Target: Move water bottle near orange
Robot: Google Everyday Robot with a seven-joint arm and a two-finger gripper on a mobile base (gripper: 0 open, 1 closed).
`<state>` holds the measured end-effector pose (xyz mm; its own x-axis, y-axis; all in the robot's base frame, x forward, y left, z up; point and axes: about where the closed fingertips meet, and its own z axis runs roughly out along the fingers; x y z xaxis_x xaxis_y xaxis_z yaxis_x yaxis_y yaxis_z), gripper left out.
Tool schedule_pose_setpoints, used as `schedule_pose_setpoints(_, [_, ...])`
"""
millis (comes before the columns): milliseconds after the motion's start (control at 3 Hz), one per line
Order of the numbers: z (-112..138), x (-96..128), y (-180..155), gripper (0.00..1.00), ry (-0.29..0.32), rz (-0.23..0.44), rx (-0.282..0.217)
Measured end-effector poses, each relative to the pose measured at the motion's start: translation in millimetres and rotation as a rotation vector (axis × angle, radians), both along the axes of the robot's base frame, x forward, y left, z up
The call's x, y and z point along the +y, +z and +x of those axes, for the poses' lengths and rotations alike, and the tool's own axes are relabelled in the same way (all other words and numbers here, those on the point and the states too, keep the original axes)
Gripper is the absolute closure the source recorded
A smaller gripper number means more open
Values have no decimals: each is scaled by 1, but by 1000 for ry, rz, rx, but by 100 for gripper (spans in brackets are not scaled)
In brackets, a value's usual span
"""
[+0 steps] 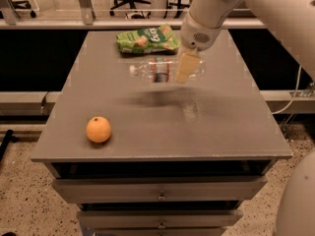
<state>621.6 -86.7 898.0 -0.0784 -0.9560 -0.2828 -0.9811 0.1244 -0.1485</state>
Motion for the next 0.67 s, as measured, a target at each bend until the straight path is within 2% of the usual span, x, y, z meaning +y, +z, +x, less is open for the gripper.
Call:
schedule_pose_setpoints(333, [-24,44,-9,100,-9,53,50])
schedule_pose_setpoints(667, [-46,70,-24,100,-20,101,103])
